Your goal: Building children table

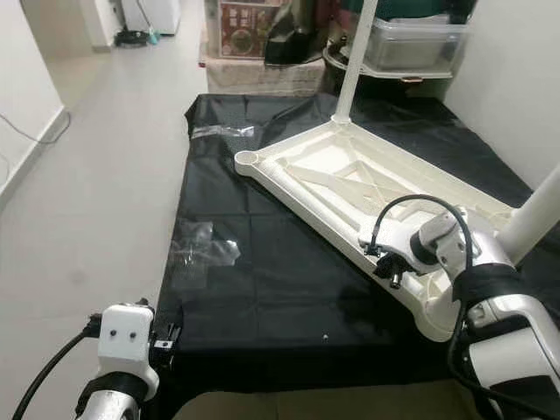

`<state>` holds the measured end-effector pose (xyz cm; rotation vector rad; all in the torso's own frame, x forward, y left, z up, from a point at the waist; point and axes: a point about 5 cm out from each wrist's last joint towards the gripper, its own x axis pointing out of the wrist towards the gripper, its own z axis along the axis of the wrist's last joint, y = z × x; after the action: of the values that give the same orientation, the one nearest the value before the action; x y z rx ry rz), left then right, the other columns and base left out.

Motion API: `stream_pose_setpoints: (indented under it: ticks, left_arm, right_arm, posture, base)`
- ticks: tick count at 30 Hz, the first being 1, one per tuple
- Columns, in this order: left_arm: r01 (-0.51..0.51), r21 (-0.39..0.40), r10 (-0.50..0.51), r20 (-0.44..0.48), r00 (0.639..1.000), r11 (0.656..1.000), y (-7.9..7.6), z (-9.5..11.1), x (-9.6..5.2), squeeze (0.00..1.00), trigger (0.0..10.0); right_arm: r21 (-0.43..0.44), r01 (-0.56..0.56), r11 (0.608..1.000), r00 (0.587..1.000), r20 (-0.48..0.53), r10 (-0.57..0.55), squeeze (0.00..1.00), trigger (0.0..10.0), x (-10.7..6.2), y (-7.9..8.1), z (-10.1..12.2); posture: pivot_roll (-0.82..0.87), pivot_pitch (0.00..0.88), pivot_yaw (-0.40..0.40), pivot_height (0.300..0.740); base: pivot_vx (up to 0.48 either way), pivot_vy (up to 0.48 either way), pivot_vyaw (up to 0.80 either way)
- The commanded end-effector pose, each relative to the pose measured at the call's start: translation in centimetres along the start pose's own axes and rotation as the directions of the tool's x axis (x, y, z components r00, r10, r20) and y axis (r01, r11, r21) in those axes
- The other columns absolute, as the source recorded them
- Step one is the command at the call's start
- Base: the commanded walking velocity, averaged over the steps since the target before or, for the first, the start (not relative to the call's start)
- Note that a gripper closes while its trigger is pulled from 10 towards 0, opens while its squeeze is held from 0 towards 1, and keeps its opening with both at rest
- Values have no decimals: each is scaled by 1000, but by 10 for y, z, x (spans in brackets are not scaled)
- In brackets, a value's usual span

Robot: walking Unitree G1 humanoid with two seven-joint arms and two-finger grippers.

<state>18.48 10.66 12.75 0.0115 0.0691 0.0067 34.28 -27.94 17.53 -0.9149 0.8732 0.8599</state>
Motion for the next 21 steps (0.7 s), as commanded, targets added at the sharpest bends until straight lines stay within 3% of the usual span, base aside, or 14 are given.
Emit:
stream_pose_setpoints:
  ticks: [1,5,6,9,10,12,13,21]
  left_arm:
    - [54,-50,-54,1,999,997,-18,1,-2,0,10000]
    - [52,-50,-52,1,999,997,-18,1,-1,0,10000]
    - [51,-49,-51,2,999,997,-18,2,-1,0,10000]
    - [50,-50,-50,3,999,998,-18,2,0,0,10000]
    - [50,-50,-50,3,999,998,-18,2,0,0,10000]
    - [50,-50,-50,3,999,997,-18,2,0,0,10000]
    - [49,-50,-49,3,999,998,-18,2,0,0,10000]
    - [47,-53,-47,3,999,997,-18,2,0,0,10000]
  right_arm:
    - [-88,-145,985,983,97,154,0,10000,38,28,16]
    - [-97,-114,989,974,184,131,0,10000,36,23,29]
    - [-83,-130,988,969,203,145,1000,10000,34,22,33]
    - [-70,-176,982,952,241,188,1000,10000,30,21,40]
    - [-56,-172,983,950,255,181,251,10000,29,19,42]
    - [-45,-178,983,945,271,183,251,10000,28,18,45]
    - [-25,-194,981,933,303,192,0,10000,26,16,49]
    - [7,-163,987,898,415,146,0,10000,20,6,76]
  posture:
    - [-64,121,12,740]
    - [-61,120,9,740]
    - [-60,120,6,740]
    - [-60,120,6,740]
    - [-60,120,6,740]
    - [-60,120,6,740]
    - [-60,120,6,740]
    - [-65,124,1,740]
  base:
    - [0,0,0]
    - [0,0,0]
    - [0,0,0]
    - [0,0,0]
    - [0,0,0]
    - [0,0,0]
    - [0,0,0]
    - [0,0,0]
